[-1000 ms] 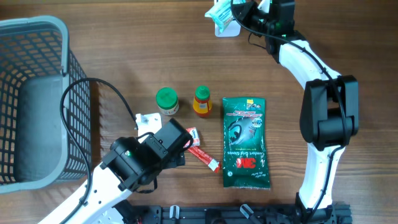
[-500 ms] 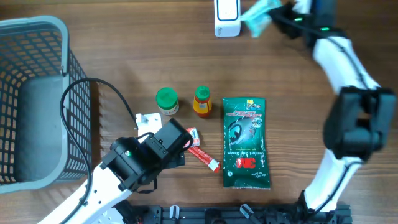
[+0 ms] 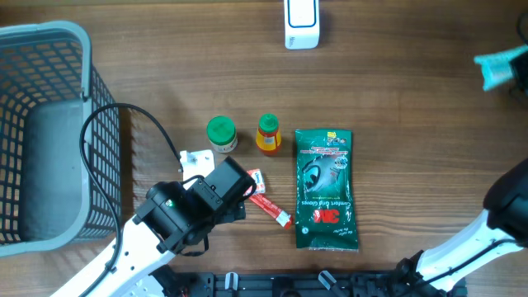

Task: Scan the item barcode
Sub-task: 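Carry the packet to the right table edge and release it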

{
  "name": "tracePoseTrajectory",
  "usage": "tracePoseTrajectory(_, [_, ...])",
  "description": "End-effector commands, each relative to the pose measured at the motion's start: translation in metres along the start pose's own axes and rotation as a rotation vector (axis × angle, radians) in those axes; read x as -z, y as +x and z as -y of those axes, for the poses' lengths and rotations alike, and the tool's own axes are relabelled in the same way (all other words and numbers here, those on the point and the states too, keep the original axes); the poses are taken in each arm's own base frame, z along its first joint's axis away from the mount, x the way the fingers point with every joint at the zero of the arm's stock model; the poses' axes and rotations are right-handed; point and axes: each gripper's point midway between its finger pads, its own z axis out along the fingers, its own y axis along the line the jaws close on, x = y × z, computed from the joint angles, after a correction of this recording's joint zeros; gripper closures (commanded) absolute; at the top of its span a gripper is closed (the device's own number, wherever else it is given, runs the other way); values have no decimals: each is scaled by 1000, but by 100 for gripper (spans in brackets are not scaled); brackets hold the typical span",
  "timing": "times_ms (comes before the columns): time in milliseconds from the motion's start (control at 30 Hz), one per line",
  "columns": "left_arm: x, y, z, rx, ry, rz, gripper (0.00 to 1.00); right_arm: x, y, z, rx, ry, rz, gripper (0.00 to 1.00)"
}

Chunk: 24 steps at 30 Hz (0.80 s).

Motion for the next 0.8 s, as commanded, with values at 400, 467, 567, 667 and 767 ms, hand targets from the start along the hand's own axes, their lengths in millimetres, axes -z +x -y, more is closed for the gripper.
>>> tracePoseTrajectory(400, [4,-3,2,-11,15,10,0,-12,-14,172,-179,356,-25,27])
tracePoseTrajectory(467, [4,-3,2,-11,15,10,0,-2,-14,143,-169,217,-63,0])
tracePoseTrajectory(567, [4,-3,2,-11,15,10,0,27,-23,106,-167,81,-56,0])
tracePoseTrajectory(667, [4,-3,2,-11,15,10,0,80,-35,64,-169,-15,0,0])
tracePoseTrajectory(767, [4,-3,2,-11,15,10,0,141,-35,20,-140,-84,66,0])
